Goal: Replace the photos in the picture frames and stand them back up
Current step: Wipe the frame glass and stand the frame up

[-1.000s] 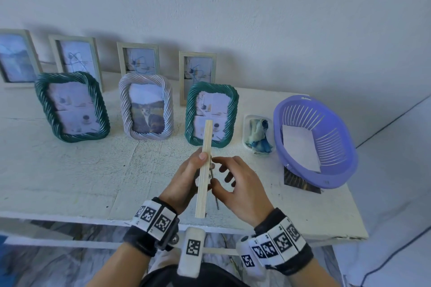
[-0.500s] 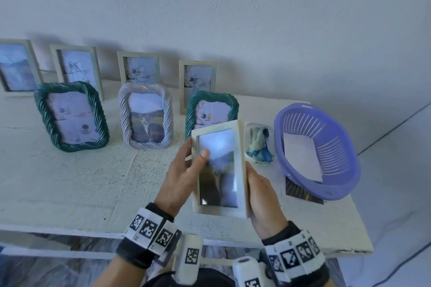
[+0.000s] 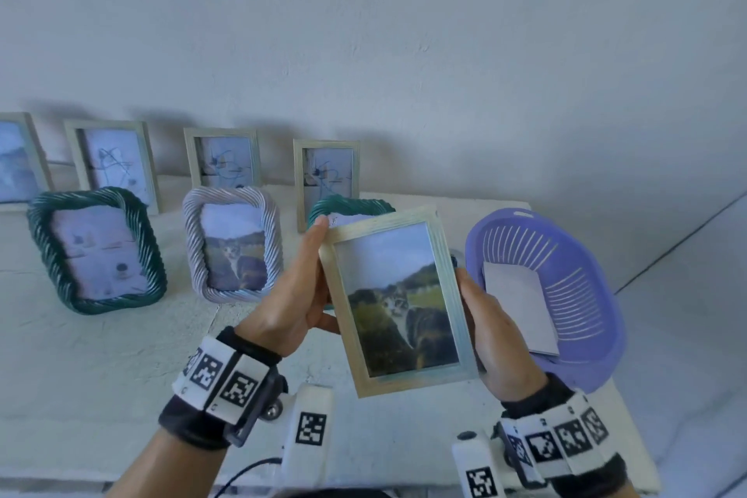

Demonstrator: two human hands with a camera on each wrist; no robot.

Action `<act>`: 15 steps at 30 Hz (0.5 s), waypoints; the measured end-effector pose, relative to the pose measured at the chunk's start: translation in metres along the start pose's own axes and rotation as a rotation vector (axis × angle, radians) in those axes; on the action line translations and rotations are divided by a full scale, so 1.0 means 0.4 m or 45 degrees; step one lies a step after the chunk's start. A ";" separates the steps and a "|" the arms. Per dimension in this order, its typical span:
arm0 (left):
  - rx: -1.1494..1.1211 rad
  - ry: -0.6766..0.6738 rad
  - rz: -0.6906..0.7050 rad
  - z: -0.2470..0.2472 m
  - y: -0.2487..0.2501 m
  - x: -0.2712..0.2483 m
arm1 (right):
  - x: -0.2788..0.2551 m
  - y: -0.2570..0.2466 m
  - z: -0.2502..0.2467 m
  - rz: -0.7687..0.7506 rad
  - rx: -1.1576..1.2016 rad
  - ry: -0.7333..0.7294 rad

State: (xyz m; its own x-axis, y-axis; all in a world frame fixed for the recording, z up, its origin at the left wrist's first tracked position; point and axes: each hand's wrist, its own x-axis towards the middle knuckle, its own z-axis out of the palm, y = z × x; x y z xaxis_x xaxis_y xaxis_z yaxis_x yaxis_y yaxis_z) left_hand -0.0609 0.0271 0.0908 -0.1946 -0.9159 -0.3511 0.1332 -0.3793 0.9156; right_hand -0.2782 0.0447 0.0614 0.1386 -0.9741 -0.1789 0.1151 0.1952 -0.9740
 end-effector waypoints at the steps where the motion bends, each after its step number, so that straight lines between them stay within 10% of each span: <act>1: 0.016 -0.008 0.036 0.001 0.027 0.012 | 0.017 -0.028 -0.007 -0.079 -0.054 -0.048; 7: 0.210 0.035 0.230 0.017 0.222 0.100 | 0.151 -0.226 -0.045 -0.618 -0.340 -0.002; 15: 0.389 -0.042 0.293 0.037 0.407 0.311 | 0.384 -0.377 -0.084 -0.780 -0.733 0.222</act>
State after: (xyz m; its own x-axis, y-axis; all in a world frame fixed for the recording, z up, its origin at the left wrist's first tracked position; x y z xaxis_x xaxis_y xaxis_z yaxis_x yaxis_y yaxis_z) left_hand -0.0778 -0.1466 0.1991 -0.2252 -0.9659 -0.1277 -0.1181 -0.1031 0.9876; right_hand -0.3072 -0.1381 0.1760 0.0563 -0.9015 0.4292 -0.4037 -0.4137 -0.8160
